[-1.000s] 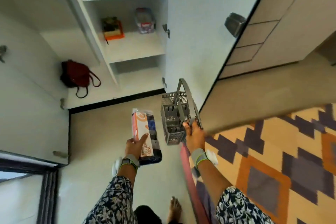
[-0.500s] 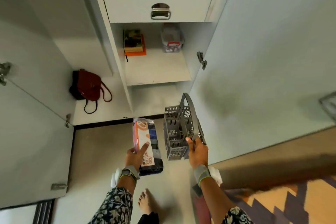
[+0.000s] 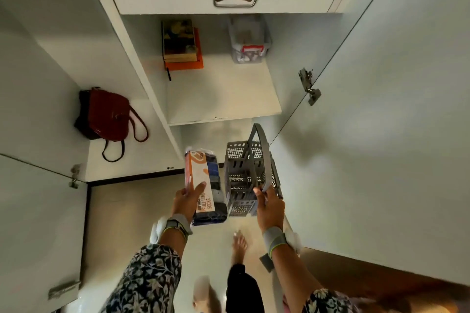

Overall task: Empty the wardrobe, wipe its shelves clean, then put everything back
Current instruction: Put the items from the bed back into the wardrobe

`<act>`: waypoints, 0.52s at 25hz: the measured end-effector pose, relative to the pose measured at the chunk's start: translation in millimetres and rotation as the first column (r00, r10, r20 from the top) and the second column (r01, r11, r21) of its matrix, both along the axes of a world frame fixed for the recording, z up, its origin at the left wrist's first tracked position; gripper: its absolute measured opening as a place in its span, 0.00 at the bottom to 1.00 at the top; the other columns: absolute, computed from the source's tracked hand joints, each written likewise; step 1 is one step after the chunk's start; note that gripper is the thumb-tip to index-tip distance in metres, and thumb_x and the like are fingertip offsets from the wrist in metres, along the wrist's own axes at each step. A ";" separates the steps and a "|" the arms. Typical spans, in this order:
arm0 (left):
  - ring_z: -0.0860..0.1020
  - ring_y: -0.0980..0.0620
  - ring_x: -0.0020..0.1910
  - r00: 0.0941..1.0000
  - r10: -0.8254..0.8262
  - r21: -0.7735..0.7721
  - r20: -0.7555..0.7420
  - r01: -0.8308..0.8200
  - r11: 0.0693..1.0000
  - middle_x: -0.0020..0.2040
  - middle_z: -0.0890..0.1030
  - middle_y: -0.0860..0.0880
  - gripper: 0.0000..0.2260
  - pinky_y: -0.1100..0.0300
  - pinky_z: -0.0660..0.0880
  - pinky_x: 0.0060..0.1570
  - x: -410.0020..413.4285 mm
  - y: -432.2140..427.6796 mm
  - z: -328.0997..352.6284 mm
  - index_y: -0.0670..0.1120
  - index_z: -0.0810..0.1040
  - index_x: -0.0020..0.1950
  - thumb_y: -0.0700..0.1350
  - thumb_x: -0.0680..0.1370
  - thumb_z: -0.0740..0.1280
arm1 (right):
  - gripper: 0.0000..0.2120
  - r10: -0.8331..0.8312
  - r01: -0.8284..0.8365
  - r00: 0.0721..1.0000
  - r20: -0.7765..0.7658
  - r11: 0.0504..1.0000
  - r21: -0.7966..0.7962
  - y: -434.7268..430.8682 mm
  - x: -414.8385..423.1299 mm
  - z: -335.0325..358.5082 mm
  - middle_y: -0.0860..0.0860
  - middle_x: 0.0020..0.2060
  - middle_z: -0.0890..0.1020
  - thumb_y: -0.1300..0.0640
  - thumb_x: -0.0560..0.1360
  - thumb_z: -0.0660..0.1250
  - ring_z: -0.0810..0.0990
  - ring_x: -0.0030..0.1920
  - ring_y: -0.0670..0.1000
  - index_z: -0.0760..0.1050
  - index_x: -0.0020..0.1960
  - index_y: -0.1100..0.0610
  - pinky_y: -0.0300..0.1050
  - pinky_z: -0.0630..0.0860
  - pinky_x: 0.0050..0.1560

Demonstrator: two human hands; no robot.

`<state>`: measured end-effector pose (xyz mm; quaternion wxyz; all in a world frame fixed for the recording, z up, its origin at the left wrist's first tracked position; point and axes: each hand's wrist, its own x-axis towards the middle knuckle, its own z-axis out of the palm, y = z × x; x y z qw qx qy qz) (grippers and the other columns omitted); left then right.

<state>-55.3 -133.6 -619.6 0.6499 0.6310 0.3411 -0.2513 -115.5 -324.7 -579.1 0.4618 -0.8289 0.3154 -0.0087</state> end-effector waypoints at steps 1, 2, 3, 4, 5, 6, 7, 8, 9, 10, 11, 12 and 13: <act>0.81 0.41 0.49 1.000 0.005 0.011 0.002 -0.005 1.000 0.55 0.81 0.38 0.24 0.52 0.79 0.45 12.1 -3.2 -9.9 0.37 0.72 0.63 0.48 0.73 0.73 | 0.10 0.010 -0.010 1.000 -0.010 1.000 -0.005 -2.9 11.9 -12.2 0.56 0.37 0.82 0.56 0.78 0.64 0.81 0.38 0.54 0.78 0.51 0.62 0.40 0.74 0.37; 0.81 0.41 0.49 1.000 0.016 0.027 0.008 -0.016 1.000 0.56 0.80 0.38 0.24 0.52 0.78 0.46 23.5 -6.8 -20.8 0.37 0.71 0.63 0.48 0.73 0.72 | 0.10 0.025 -0.025 1.000 -0.016 1.000 -0.001 -6.3 23.9 -25.4 0.57 0.38 0.82 0.56 0.78 0.64 0.81 0.38 0.54 0.78 0.51 0.63 0.40 0.74 0.36; 0.80 0.41 0.49 1.000 0.031 0.044 0.002 -0.031 0.999 0.57 0.79 0.38 0.23 0.52 0.77 0.48 37.0 -12.0 -35.8 0.37 0.71 0.64 0.47 0.74 0.71 | 0.10 0.032 -0.032 0.999 -0.033 0.999 0.001 -10.0 38.9 -41.7 0.58 0.38 0.83 0.57 0.78 0.64 0.81 0.38 0.55 0.78 0.51 0.63 0.39 0.74 0.35; 0.79 0.41 0.49 0.999 0.052 0.047 -0.008 -0.051 0.998 0.57 0.79 0.38 0.23 0.52 0.76 0.48 48.4 -15.9 -51.8 0.36 0.70 0.64 0.46 0.75 0.70 | 0.10 0.041 -0.040 0.998 -0.040 0.999 0.012 -13.2 52.2 -58.0 0.58 0.38 0.82 0.57 0.78 0.64 0.82 0.38 0.55 0.78 0.51 0.63 0.40 0.74 0.34; 0.79 0.41 0.49 0.998 0.062 0.043 -0.024 -0.061 0.997 0.57 0.78 0.38 0.22 0.52 0.76 0.49 62.7 -22.2 -71.6 0.36 0.69 0.65 0.46 0.76 0.70 | 0.10 0.054 -0.054 0.997 -0.052 0.998 0.010 -17.3 70.1 -77.9 0.57 0.37 0.82 0.56 0.78 0.64 0.82 0.38 0.56 0.78 0.50 0.63 0.41 0.75 0.34; 0.78 0.42 0.49 0.997 0.072 0.041 -0.029 -0.071 0.997 0.56 0.78 0.38 0.21 0.52 0.75 0.49 74.8 -25.9 -88.3 0.36 0.70 0.64 0.46 0.76 0.69 | 0.10 0.076 -0.075 0.996 -0.056 0.997 0.014 -20.1 83.8 -95.4 0.56 0.37 0.81 0.55 0.79 0.63 0.82 0.37 0.57 0.77 0.50 0.63 0.41 0.76 0.33; 0.78 0.42 0.49 0.996 0.082 0.042 -0.032 -0.080 0.996 0.56 0.78 0.38 0.20 0.52 0.76 0.49 87.6 -30.1 -108.3 0.37 0.70 0.62 0.46 0.76 0.69 | 0.11 0.092 -0.092 0.994 -0.066 0.996 0.005 -22.3 98.3 -114.5 0.56 0.37 0.81 0.55 0.79 0.63 0.82 0.37 0.55 0.77 0.51 0.63 0.39 0.75 0.32; 0.78 0.42 0.49 0.995 0.093 0.047 -0.028 -0.091 0.995 0.55 0.79 0.39 0.18 0.51 0.76 0.50 99.9 -31.5 -127.1 0.38 0.70 0.61 0.46 0.76 0.69 | 0.12 0.102 -0.102 0.992 -0.074 0.995 -0.001 -24.3 108.6 -132.4 0.55 0.38 0.81 0.54 0.79 0.62 0.82 0.37 0.54 0.76 0.52 0.63 0.35 0.73 0.31; 0.79 0.42 0.49 0.995 0.099 0.045 -0.024 -0.097 0.994 0.56 0.79 0.39 0.18 0.51 0.76 0.51 113.8 -33.5 -151.2 0.38 0.71 0.60 0.47 0.76 0.69 | 0.13 0.106 -0.108 0.990 -0.090 0.994 -0.023 -24.9 117.0 -156.9 0.56 0.39 0.83 0.53 0.79 0.62 0.82 0.39 0.54 0.77 0.53 0.63 0.33 0.71 0.33; 0.80 0.42 0.50 0.994 0.111 0.045 -0.019 -0.110 0.993 0.56 0.80 0.39 0.19 0.50 0.77 0.51 126.1 -34.9 -176.0 0.38 0.72 0.61 0.47 0.76 0.69 | 0.16 0.094 -0.097 0.992 -0.086 0.995 -0.036 -24.3 121.0 -181.4 0.58 0.41 0.83 0.52 0.78 0.62 0.82 0.41 0.55 0.77 0.53 0.64 0.33 0.70 0.36; 0.80 0.42 0.50 0.994 0.112 0.055 -0.015 -0.111 0.992 0.57 0.80 0.39 0.19 0.50 0.77 0.51 140.2 -36.7 -209.2 0.38 0.73 0.62 0.48 0.76 0.69 | 0.19 0.063 -0.065 0.997 -0.052 0.997 -0.051 -20.5 124.9 -211.9 0.60 0.42 0.84 0.48 0.78 0.61 0.82 0.41 0.56 0.78 0.53 0.64 0.35 0.70 0.39; 0.80 0.42 0.49 0.995 0.104 0.061 -0.001 -0.104 0.993 0.56 0.80 0.40 0.19 0.51 0.77 0.49 155.3 -38.8 -233.3 0.38 0.73 0.62 0.48 0.76 0.68 | 0.23 0.019 -0.019 1.000 0.001 0.998 -0.058 -17.9 130.7 -238.0 0.62 0.41 0.84 0.44 0.77 0.59 0.81 0.39 0.57 0.80 0.52 0.64 0.37 0.69 0.38; 0.79 0.43 0.48 0.996 0.087 0.067 0.004 -0.087 0.994 0.54 0.80 0.42 0.19 0.53 0.77 0.46 167.5 -41.6 -249.4 0.38 0.73 0.62 0.48 0.77 0.68 | 0.26 -0.012 0.014 1.000 0.026 0.998 -0.067 -16.5 137.2 -255.4 0.62 0.38 0.83 0.42 0.77 0.58 0.79 0.35 0.56 0.80 0.50 0.64 0.38 0.69 0.34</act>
